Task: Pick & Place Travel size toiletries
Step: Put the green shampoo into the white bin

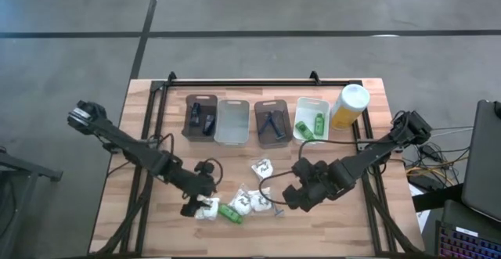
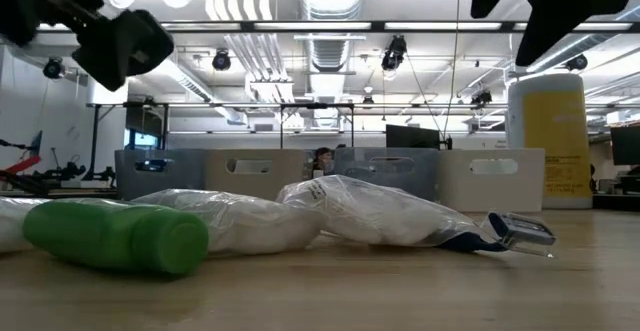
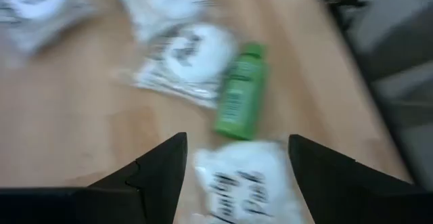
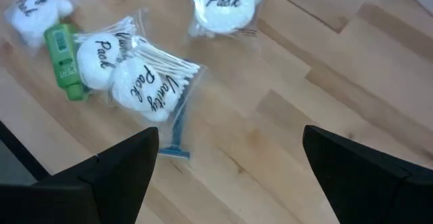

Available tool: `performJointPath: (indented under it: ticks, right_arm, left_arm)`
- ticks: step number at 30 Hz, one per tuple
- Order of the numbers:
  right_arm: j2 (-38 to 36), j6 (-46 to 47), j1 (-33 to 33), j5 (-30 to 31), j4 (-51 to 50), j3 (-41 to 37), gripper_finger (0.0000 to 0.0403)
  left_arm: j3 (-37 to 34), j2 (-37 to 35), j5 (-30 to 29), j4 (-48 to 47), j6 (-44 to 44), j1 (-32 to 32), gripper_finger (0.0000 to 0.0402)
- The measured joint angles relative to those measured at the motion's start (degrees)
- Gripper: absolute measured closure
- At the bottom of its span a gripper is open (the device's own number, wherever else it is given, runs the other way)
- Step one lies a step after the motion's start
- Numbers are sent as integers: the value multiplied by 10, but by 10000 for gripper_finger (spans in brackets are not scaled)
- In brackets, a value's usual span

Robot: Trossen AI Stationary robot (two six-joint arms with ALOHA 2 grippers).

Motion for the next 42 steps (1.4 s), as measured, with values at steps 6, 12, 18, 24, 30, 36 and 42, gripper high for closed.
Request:
performJointPath:
  ticks: [6,12,18,24,30,36,42]
  right_arm:
    - [-6,-94,14,1,-3,1,39]
    - [-28,-120,54,10,-30,2,39]
    - [-35,-108,81,32,-54,0,39]
    - [-31,-110,86,44,-53,-1,39]
    - [-31,-108,86,64,-52,-2,39]
    - [-31,-107,86,65,-50,-2,39]
    - [-31,-93,86,64,-50,-2,39]
  left_arm:
    - [2,37,-57,9,-27,-13,140]
    - [64,112,-26,16,-3,-28,140]
    - [160,222,-4,-7,31,-33,140]
    - [212,286,-4,-86,29,-29,140]
    - [212,317,9,-85,15,-29,140]
    - [212,333,8,-85,4,-29,147]
    - [212,334,9,-85,15,-28,199]
